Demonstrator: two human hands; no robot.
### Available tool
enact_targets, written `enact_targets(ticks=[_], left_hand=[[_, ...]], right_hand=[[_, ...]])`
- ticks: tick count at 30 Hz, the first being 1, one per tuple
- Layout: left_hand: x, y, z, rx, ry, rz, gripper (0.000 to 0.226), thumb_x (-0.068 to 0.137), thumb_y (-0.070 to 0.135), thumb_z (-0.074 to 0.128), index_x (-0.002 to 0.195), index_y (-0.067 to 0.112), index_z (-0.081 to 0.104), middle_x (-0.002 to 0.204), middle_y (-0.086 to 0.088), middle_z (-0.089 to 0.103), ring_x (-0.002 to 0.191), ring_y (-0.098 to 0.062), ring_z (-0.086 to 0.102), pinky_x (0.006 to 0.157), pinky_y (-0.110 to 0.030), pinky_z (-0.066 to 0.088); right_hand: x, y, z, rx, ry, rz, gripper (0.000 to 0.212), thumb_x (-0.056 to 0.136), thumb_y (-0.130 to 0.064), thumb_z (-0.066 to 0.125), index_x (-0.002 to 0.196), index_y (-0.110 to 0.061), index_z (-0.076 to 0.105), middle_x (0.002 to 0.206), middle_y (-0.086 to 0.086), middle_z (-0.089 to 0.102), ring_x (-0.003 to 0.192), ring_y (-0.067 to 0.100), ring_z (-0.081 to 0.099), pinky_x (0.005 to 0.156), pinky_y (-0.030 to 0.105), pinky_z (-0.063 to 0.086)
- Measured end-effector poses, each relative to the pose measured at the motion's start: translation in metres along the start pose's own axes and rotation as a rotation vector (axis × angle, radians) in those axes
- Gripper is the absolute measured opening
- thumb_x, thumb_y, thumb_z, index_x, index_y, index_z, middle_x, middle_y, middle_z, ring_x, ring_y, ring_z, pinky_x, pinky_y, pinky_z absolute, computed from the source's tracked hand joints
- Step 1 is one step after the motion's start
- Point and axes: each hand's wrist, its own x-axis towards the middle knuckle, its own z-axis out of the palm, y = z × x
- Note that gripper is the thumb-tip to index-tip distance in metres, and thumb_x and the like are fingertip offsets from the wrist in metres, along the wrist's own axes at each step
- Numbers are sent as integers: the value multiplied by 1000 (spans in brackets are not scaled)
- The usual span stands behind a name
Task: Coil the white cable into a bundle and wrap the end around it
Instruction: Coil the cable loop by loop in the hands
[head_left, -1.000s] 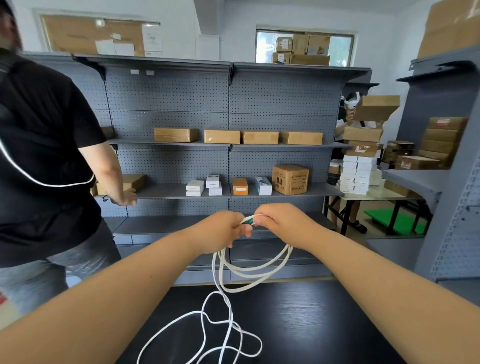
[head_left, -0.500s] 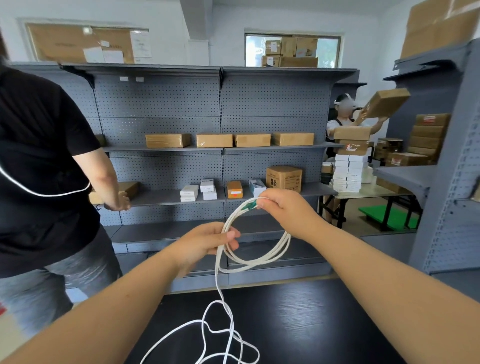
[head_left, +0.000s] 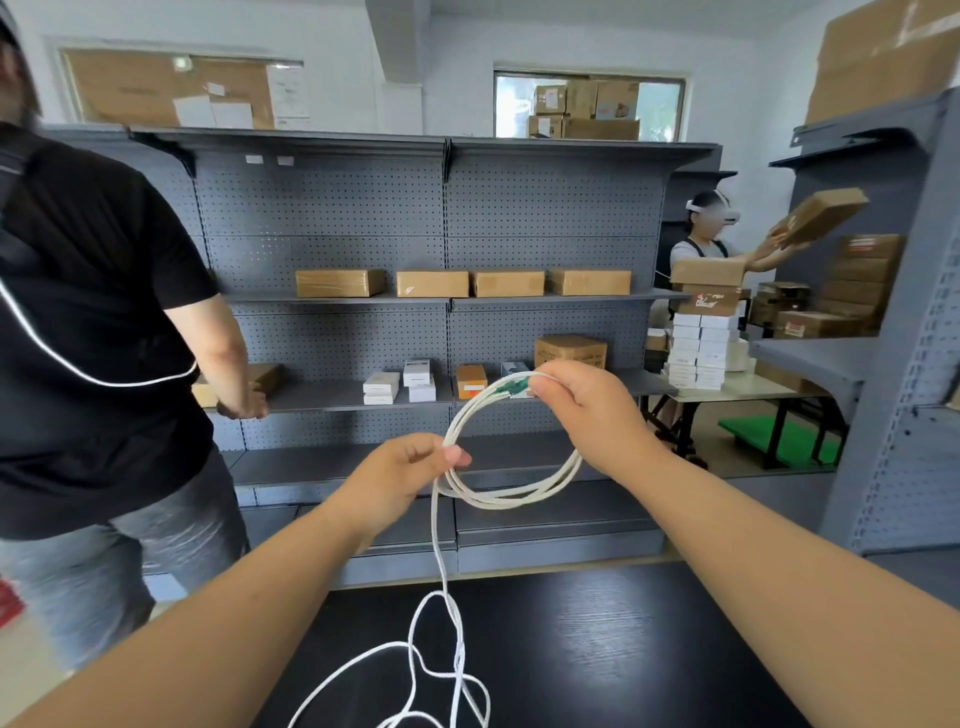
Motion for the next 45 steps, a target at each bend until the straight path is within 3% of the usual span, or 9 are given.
enact_targets(ticks=[5,8,10,17,22,27,36,41,45], left_hand=[[-4,-4,18,-227,180,61,31,98,28,39,76,15,57,72,3,66,76,-16,59,79,-32,47],[-6,2,27,-418,183,63,32,100,26,33,83,10,54,58,2,54,62,-17,55,67,-29,42],[-8,6,26,-527,118,55,29,99,21,33,87,6,55,56,0,51,56,-16,53,64,-30,40],[-5,14,19,-343,90,72,23,99,19,38,89,12,57,62,4,62,66,-16,57,69,-32,45],[-1,15,30,-234,231,110,25,101,23,34,87,12,52,61,4,40,49,-9,41,61,-27,42],[6,12,18,-2,276,157,26,99,31,37,90,12,52,52,13,38,51,-12,35,60,-36,36],[8,32,11,66,153,100,22,99,30,38,87,19,53,65,0,38,59,-16,34,64,-35,37],[9,37,10,176,137,100,22,99,31,38,85,19,51,64,2,40,61,-16,37,64,-34,37],[9,37,11,195,109,96,21,99,29,40,84,20,51,66,1,43,62,-15,38,64,-30,37]], right_hand=[[-5,-4,12,98,150,49,19,95,-15,47,84,-18,61,67,-14,53,68,-10,50,59,6,34],[-10,-3,18,182,245,135,23,96,-18,45,81,-11,61,73,3,61,67,8,52,61,20,36],[-12,-2,19,244,300,218,25,97,-20,43,82,-12,61,67,-4,57,64,9,49,59,20,35],[-12,6,25,310,372,290,25,97,-23,42,88,-13,64,56,-12,43,57,6,39,54,25,28],[-16,7,41,421,411,384,26,97,-24,41,82,-20,61,59,-11,46,58,9,42,57,26,34],[-24,10,43,571,252,502,28,99,-22,38,81,-16,60,66,-1,53,57,11,49,54,12,42],[-15,12,29,505,-3,354,27,100,-28,32,123,-31,45,107,-8,61,95,13,62,92,28,46],[-4,1,16,149,-200,173,32,99,-25,35,129,-23,47,102,-8,59,80,2,56,89,29,47],[4,-3,13,-75,-249,53,29,100,-23,35,122,-18,51,85,-10,52,69,-3,43,64,15,34]])
